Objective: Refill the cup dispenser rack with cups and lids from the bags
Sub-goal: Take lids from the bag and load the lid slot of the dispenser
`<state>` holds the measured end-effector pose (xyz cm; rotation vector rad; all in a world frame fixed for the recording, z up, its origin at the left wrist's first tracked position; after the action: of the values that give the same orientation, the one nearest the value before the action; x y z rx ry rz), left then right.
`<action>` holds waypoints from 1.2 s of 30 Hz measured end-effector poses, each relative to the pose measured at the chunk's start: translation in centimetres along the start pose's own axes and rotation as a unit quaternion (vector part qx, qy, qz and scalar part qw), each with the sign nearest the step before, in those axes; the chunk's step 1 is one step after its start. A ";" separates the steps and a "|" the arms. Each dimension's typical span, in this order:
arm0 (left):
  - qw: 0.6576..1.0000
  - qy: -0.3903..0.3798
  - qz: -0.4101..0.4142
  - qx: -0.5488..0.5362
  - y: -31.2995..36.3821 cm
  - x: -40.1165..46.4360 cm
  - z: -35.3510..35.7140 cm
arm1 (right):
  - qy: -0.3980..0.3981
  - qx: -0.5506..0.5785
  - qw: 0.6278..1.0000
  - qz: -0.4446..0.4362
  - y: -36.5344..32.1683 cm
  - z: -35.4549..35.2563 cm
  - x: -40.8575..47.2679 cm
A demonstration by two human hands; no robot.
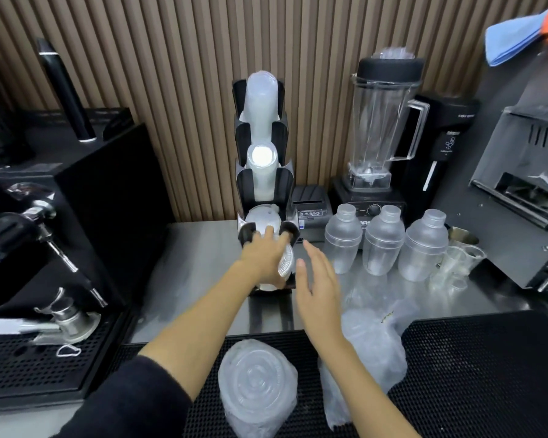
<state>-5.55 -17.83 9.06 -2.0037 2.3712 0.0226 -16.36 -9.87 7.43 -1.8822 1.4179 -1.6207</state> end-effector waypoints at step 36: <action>0.992 0.002 -0.011 -0.130 0.6 -13.7 5.6 | -0.066 0.041 0.989 0.125 3.0 2.0 -9.2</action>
<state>-3.75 -4.07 3.95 -2.1346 2.4600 0.3438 -15.08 -4.65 -0.89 -1.6585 1.4423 -1.3873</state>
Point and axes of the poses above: each hand's wrist, its own x-axis towards the middle knuckle, its own z-axis out of the palm, y = z × x, the point moved 3 cm from there along x, towards the middle knuckle, and after that the axes turned 6 degrees about -z, right-handed, at the moved point
